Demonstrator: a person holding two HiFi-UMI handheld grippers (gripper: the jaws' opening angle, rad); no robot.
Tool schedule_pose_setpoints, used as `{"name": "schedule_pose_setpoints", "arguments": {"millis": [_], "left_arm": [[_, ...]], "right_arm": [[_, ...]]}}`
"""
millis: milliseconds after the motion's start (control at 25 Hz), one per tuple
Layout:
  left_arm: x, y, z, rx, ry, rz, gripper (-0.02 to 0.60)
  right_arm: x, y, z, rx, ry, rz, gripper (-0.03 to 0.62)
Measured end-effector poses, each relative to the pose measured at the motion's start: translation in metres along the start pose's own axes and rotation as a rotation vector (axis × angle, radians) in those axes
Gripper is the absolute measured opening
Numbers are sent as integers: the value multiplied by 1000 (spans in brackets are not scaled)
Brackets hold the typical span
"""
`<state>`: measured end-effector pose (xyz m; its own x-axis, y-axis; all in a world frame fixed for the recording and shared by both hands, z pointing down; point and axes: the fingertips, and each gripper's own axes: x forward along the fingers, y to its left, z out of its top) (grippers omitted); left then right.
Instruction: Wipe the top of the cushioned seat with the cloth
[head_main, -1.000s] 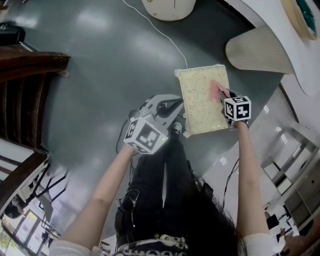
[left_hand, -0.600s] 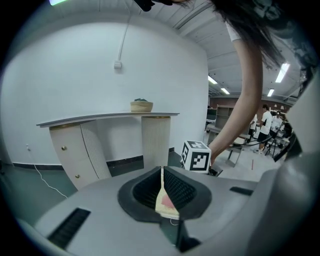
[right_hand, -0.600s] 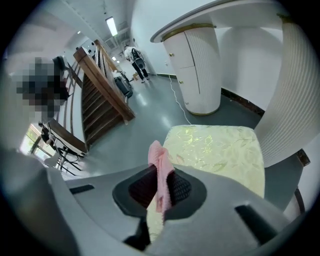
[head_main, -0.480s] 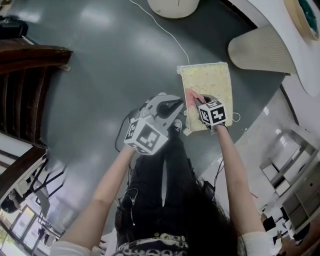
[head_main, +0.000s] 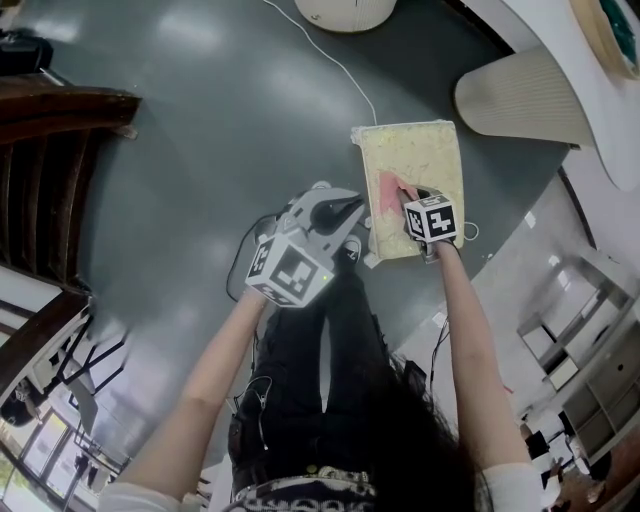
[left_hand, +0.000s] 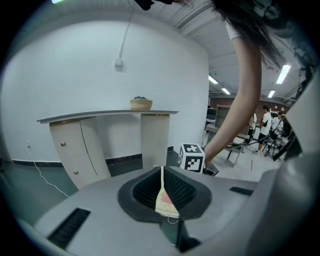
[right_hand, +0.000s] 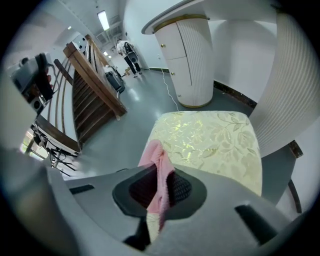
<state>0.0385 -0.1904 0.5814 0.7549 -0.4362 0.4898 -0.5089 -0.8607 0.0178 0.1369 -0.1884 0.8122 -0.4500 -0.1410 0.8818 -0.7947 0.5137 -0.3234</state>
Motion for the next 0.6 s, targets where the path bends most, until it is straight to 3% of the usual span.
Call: {"name": "schedule_pose_setpoints", "arguments": {"millis": [600], "left_arm": [[23, -21, 7, 34, 16, -80, 15]], "right_arm": [[-74, -142, -44, 192, 10, -252, 11]]}}
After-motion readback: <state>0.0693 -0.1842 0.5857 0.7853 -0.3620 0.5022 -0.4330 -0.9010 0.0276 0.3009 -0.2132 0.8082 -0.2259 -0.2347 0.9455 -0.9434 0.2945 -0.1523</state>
